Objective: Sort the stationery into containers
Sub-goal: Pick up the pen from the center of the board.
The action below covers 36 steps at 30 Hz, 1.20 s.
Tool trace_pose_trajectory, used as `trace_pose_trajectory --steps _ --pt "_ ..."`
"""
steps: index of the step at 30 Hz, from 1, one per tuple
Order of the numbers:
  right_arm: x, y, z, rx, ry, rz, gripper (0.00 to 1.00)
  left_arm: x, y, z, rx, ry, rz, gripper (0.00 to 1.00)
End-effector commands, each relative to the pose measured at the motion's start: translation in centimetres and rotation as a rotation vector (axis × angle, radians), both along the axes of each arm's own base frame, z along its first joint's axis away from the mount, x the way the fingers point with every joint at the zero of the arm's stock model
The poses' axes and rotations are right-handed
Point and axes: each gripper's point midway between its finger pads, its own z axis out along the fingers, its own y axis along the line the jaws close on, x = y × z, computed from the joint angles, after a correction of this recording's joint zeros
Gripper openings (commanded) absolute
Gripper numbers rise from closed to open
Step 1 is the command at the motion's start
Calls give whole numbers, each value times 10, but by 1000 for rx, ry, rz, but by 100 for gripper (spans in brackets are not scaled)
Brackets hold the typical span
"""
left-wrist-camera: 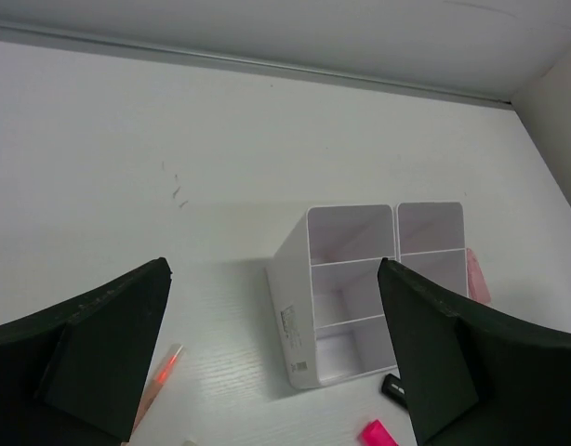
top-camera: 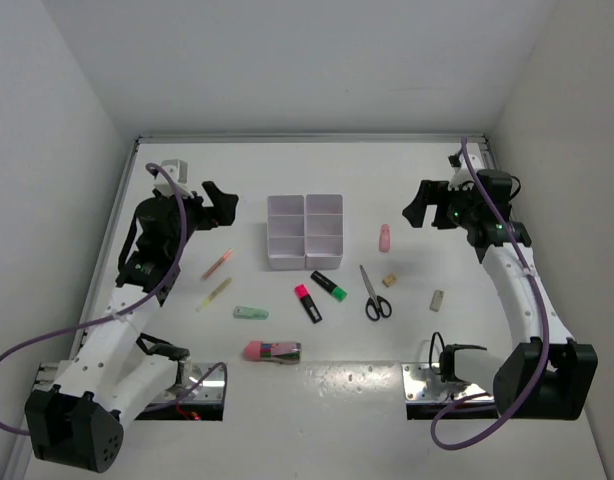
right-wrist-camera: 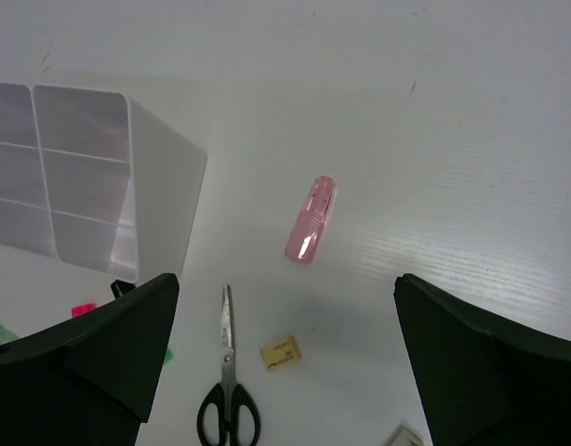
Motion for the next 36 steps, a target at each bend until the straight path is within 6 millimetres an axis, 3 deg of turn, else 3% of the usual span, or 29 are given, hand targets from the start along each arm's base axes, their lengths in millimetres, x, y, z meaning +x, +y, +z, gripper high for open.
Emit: trace_pose_trajectory --steps 1,13,14,15,16,17,18,19,20,21,22,23,24,25,26,27,28,29,30,31,32,35,36 --pt "4 -3 13 -25 -62 -9 100 3 -7 14 -15 -33 -27 100" --pt "0 3 12 -35 -77 51 100 7 -7 3 9 1 -30 100" --pt "-2 3 9 -35 -69 52 95 8 -7 -2 13 21 -30 100" --pt "-5 4 9 -61 -89 88 74 8 -7 -2 13 21 -30 100" --pt "-8 8 6 -65 -95 133 24 10 -7 -7 25 32 -31 96" --pt "-9 10 6 -61 -107 142 0 10 -6 -9 38 38 -33 87" --pt "-12 14 3 -56 -105 167 0 11 -8 -14 47 47 -44 66" --pt "-14 16 5 -48 -96 177 0 14 -8 -14 48 53 -44 5" --pt "-17 20 8 -32 -94 198 39 13 -8 -23 81 89 -37 0" --pt "-20 26 11 -32 -111 258 78 17 -2 -22 111 96 6 0" --pt "-21 28 14 -32 -116 279 93 19 -1 -31 144 128 25 0" --pt "-24 32 18 -28 -133 304 90 17 8 -42 182 178 62 7" --pt "-27 37 20 -12 -143 340 80 17 13 -47 233 199 82 25" --pt "-27 37 23 -14 -152 340 61 18 29 -50 272 221 163 67" --pt "-27 37 23 -14 -152 340 34 15 35 -65 308 277 181 80" --pt "-31 44 25 -5 -174 398 33 14 38 -70 341 295 185 88" --pt "-32 47 30 -3 -192 423 41 15 39 -71 361 302 179 93" --pt "-35 49 30 1 -190 443 66 14 37 -78 380 322 152 96" --pt "-39 54 30 -9 -215 506 82 13 38 -91 417 365 137 94" --pt "-43 59 30 -16 -226 546 82 14 37 -94 432 378 121 80" --pt "-51 65 31 -8 -248 600 72 14 37 -102 450 403 112 72" --pt "-64 70 20 -65 -304 723 25 13 36 -133 536 497 60 55" --pt "-64 70 21 -72 -319 737 22 16 34 -136 548 506 43 52"
